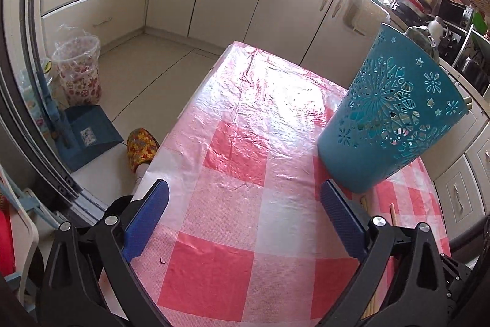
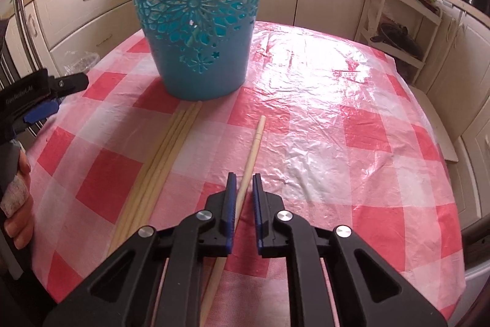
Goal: Organize utensils
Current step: 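Lift the stick with the right tool over the basket and open it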
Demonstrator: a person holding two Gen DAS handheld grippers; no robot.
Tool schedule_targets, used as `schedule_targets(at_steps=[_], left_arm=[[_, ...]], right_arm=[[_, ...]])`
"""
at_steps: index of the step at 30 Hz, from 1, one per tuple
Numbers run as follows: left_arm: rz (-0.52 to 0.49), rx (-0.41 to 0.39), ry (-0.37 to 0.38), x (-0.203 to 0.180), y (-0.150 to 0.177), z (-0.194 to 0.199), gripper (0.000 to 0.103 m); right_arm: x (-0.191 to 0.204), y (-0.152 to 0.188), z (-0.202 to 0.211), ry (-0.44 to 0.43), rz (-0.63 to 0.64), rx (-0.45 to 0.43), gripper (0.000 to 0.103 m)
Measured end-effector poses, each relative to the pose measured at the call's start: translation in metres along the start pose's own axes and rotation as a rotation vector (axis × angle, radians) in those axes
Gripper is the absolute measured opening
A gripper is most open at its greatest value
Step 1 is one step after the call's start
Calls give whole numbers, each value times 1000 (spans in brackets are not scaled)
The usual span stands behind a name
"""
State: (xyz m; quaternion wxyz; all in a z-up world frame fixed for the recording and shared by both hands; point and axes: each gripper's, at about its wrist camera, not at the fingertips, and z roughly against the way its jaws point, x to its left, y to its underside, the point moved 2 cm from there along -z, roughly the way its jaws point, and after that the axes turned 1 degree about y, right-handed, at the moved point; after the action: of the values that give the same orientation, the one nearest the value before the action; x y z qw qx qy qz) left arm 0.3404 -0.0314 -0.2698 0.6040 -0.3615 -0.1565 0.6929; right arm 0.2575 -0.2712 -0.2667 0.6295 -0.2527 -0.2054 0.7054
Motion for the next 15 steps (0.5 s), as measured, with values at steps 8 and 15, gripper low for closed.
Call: schedule_targets(at_steps=[8, 15], left_arm=[[15, 26, 19, 1, 0, -3, 95], [42, 34, 29, 3, 0, -4, 95]], right_arm=[[-32, 1, 35, -248, -235, 5, 6], [-57, -73, 140, -506, -394, -366, 6]])
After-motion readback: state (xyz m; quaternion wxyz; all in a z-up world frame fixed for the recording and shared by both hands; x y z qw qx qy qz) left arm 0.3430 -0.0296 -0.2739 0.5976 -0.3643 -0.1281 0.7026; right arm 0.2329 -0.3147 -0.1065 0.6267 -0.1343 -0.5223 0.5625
